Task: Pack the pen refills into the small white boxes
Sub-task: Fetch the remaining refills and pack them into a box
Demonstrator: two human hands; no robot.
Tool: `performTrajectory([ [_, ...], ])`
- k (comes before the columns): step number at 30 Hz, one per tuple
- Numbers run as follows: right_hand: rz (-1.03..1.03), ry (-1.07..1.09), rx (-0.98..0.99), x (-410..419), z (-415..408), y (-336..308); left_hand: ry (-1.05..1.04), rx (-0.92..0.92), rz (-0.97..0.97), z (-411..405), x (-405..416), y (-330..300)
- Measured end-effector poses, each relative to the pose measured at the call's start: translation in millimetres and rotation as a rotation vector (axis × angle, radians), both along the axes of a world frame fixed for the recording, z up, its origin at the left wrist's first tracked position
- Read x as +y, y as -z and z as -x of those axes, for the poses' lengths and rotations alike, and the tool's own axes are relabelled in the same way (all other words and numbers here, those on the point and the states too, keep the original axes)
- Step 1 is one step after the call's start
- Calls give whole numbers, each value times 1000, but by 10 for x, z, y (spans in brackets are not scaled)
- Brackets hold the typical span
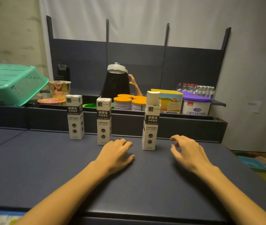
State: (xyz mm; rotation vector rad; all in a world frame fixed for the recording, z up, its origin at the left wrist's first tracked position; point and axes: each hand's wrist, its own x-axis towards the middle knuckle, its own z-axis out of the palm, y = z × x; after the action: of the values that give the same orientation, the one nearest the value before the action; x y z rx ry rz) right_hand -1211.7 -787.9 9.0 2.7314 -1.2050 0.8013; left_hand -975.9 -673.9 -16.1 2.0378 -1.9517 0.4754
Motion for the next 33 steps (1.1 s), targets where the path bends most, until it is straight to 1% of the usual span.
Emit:
performTrajectory([
  [3,1,-53,-5,138,-121,-12,-18,-50,7,-81,204,4],
  [13,6,-149,25,750,-732,-46,-74,-60,85,-567,884,5],
  [17,33,-172,7,1080,-1127,-90,-72,-49,123,-919,1275,-20],
  [22,21,-180,17,1568,-1687,-103,-94,-59,140,-1461,1853,-63],
  [25,5,-187,-11,1865,-2014,-65,-112,-47,157,-1760,2209,-67],
  [30,-31,-256,-28,2342,-2553,53,-155,-39,179,-2236,2727,9],
  [33,-46,-305,3,2568,-2882,111,-197,-26,169,-2515,2987,60],
])
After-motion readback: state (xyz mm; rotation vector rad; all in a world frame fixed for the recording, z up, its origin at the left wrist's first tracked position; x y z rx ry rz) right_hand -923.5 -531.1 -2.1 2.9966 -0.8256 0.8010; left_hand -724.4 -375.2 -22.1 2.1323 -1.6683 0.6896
